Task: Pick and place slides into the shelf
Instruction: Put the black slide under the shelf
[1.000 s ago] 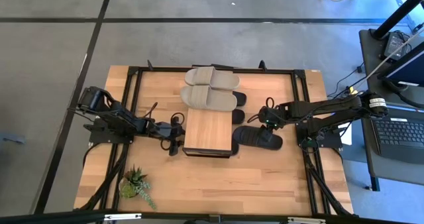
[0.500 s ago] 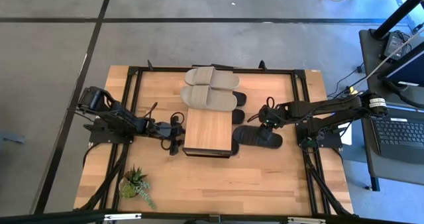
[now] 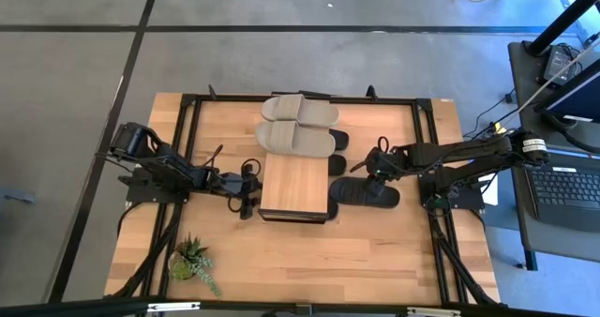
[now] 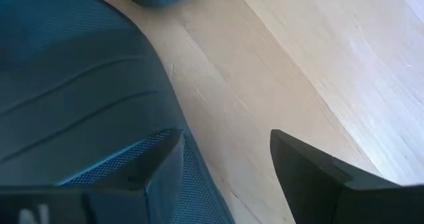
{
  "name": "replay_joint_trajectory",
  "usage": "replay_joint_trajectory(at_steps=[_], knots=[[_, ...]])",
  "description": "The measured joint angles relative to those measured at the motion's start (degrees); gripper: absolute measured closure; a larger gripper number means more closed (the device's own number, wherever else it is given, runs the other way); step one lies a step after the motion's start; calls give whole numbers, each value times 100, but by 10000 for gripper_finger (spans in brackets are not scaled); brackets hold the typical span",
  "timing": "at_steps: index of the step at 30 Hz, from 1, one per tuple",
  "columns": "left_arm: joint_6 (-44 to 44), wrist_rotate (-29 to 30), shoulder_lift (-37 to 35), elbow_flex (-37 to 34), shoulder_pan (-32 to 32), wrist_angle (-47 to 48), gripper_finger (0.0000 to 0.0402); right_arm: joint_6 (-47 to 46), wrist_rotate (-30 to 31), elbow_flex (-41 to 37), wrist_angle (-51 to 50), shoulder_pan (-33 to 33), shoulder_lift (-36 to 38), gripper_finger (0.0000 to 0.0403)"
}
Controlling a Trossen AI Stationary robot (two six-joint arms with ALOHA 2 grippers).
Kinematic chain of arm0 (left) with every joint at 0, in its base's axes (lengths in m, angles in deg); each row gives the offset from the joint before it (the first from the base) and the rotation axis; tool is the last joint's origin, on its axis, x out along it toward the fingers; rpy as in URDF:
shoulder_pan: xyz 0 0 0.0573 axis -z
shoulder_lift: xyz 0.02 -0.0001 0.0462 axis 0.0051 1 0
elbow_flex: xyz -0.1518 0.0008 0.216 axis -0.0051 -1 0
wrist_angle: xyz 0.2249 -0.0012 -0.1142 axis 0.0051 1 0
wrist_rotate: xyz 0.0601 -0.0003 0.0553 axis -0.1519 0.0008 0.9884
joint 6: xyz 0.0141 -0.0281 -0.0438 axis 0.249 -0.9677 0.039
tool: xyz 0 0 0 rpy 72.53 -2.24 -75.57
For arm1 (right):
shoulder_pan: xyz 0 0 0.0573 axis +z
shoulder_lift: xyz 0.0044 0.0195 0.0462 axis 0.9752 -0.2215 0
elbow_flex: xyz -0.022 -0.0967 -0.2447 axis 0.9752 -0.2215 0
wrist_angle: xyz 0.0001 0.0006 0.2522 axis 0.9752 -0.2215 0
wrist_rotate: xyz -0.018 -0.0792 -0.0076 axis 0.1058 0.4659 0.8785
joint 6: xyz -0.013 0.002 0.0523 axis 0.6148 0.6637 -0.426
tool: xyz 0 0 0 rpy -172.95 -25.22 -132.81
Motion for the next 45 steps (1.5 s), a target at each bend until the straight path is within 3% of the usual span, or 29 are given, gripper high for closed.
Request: replay_joint_trajectory(at_steps=[25, 33, 45], knots=[[1, 0, 0, 0, 1, 2, 207, -51, -7, 0, 4, 0, 0, 178], [2, 90, 0, 0, 4, 2, 207, 406, -17, 0, 13, 0, 0, 178], [-9, 90, 0, 0, 2, 0, 207, 131, -17, 0, 92, 2, 0, 178]])
